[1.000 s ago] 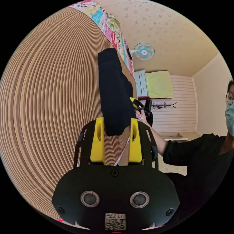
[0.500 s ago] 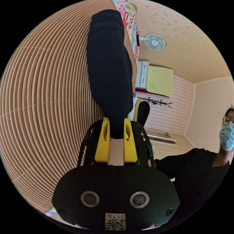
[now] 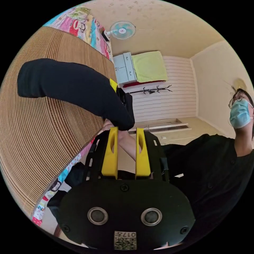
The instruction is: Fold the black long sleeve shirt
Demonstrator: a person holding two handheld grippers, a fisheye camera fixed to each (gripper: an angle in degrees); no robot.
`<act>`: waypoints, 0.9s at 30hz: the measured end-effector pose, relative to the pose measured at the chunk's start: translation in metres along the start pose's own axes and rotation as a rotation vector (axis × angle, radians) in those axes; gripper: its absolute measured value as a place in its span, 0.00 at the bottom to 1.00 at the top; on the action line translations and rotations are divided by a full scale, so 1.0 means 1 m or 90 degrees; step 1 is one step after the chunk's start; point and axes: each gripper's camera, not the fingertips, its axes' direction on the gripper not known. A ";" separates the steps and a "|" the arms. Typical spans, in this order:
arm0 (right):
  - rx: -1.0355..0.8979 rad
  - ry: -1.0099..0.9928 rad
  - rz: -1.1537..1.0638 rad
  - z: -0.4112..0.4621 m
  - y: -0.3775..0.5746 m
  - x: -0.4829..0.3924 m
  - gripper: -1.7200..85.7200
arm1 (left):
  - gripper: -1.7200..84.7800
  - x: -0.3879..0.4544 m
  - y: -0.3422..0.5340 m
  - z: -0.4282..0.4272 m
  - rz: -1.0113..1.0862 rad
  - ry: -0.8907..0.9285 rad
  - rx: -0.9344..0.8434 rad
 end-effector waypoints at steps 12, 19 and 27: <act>0.107 0.232 -0.291 -0.277 0.014 -0.151 0.18 | 0.14 0.090 0.005 0.052 -0.039 -0.089 -0.019; 0.312 0.218 0.096 -0.396 0.097 -0.007 0.14 | 0.14 0.118 0.005 0.083 -0.073 -0.127 -0.060; 0.316 0.332 0.125 -0.376 0.149 -0.025 0.14 | 0.14 0.162 0.024 0.083 -0.087 -0.173 -0.040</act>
